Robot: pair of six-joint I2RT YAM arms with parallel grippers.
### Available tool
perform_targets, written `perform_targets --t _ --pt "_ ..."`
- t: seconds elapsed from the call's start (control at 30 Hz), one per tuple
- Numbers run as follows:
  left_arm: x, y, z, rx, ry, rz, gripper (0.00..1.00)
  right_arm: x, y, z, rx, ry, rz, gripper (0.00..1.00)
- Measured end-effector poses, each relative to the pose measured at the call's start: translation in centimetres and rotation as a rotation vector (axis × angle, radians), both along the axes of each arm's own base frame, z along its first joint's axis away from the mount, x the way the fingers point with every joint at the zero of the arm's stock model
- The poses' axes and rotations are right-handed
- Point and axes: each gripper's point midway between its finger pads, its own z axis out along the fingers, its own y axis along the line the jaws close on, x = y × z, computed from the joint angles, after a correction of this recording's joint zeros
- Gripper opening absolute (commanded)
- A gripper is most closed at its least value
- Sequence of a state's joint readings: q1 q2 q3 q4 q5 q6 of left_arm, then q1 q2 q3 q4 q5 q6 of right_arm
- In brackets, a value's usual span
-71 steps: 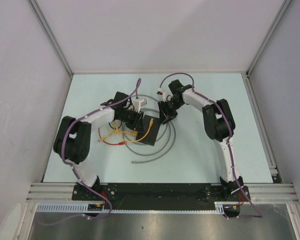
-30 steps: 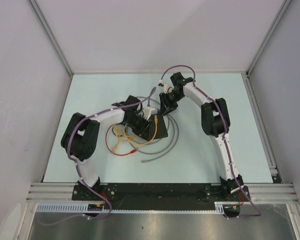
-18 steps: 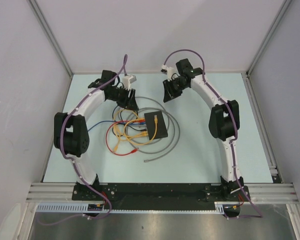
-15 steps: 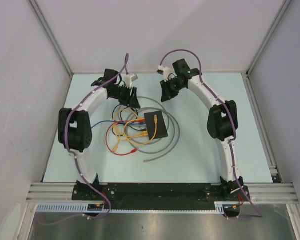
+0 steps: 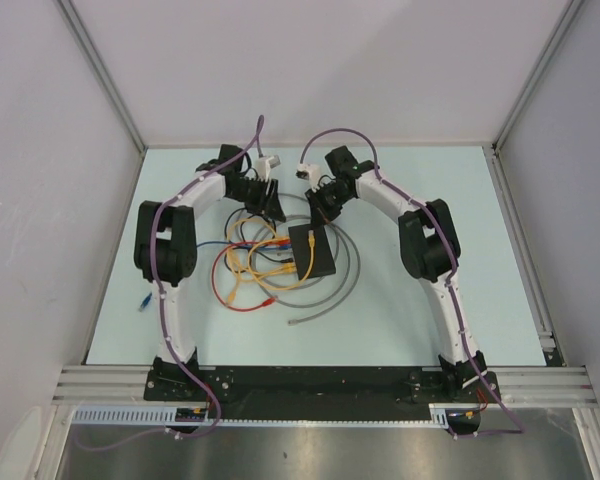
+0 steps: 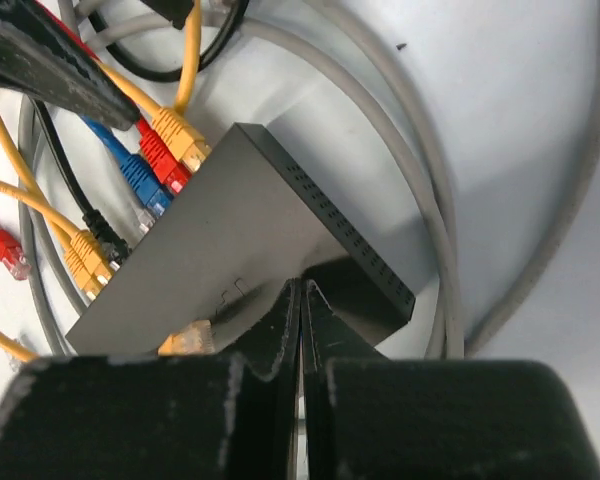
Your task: Pull the plug from the switch port
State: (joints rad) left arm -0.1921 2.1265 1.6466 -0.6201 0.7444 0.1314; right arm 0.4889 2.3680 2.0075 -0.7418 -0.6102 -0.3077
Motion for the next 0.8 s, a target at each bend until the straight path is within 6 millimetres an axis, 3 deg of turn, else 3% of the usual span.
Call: perform_targets --t 0.8 --pt "-2.5 -0.2 -3.6 -0.072 0.156 -0.04 0.45 -0.5 0.5 -0.2 0.044 -0.042 0.092 0.0"
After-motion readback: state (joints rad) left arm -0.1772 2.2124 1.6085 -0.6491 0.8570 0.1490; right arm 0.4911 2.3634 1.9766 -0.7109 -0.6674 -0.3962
